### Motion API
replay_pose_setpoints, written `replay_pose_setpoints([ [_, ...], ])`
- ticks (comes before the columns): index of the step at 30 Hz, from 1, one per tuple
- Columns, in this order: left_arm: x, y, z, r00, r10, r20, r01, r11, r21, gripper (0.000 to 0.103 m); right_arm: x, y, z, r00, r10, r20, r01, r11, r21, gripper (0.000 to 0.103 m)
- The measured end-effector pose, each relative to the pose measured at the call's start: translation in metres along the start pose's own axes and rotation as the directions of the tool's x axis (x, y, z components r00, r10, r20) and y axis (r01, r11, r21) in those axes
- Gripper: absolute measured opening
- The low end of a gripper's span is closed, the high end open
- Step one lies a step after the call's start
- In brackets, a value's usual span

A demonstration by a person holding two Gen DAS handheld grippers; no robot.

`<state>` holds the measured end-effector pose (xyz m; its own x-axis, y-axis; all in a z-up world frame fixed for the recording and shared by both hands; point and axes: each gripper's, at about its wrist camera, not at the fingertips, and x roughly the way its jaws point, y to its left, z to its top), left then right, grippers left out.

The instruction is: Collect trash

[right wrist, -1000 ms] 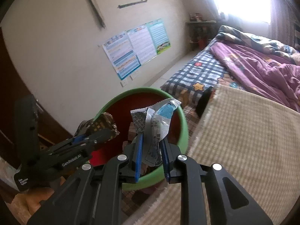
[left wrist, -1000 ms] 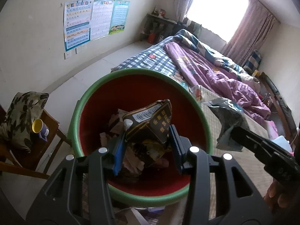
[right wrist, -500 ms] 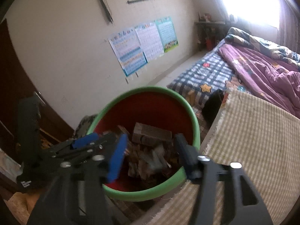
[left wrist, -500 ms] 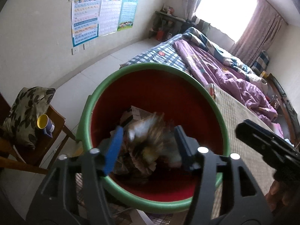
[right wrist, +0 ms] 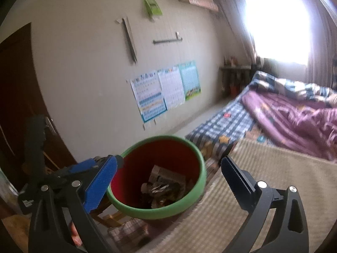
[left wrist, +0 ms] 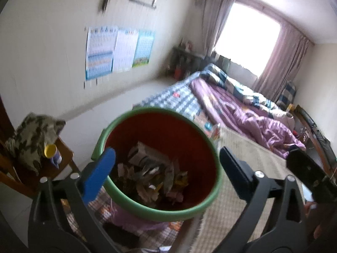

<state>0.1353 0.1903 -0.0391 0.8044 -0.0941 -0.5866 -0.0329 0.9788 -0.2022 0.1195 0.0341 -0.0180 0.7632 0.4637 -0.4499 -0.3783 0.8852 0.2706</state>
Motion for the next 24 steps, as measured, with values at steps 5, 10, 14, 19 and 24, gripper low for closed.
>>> replay_pose_setpoints([
  [5,-0.034,-0.028,-0.004,0.995,0.044,0.094,-0.048,0.998,0.040,0.097,-0.035,-0.006,-0.005,0.999,0.023,0.036,-0.023,1.000,0.008,0.096],
  [10,-0.066,-0.059,-0.016,0.975,0.126,0.182,-0.138,0.989,0.053,0.097,-0.078,-0.023,-0.011,0.992,0.036,0.121,-0.040,0.999,0.030,0.096],
  [14,-0.077,-0.087,-0.030,0.947,0.253,0.197,-0.274,0.958,0.084,0.098,-0.100,-0.038,-0.015,0.992,0.012,0.128,-0.018,0.999,0.049,0.096],
  [19,-0.081,-0.110,-0.042,0.919,0.347,0.189,-0.366,0.927,0.079,0.098,-0.116,-0.064,-0.020,0.994,-0.027,0.110,0.018,0.997,0.076,0.096],
  [24,-0.088,-0.119,-0.048,0.933,0.315,0.176,-0.327,0.944,0.040,0.098,-0.126,-0.084,-0.025,0.994,-0.060,0.092,0.052,0.995,0.085,0.096],
])
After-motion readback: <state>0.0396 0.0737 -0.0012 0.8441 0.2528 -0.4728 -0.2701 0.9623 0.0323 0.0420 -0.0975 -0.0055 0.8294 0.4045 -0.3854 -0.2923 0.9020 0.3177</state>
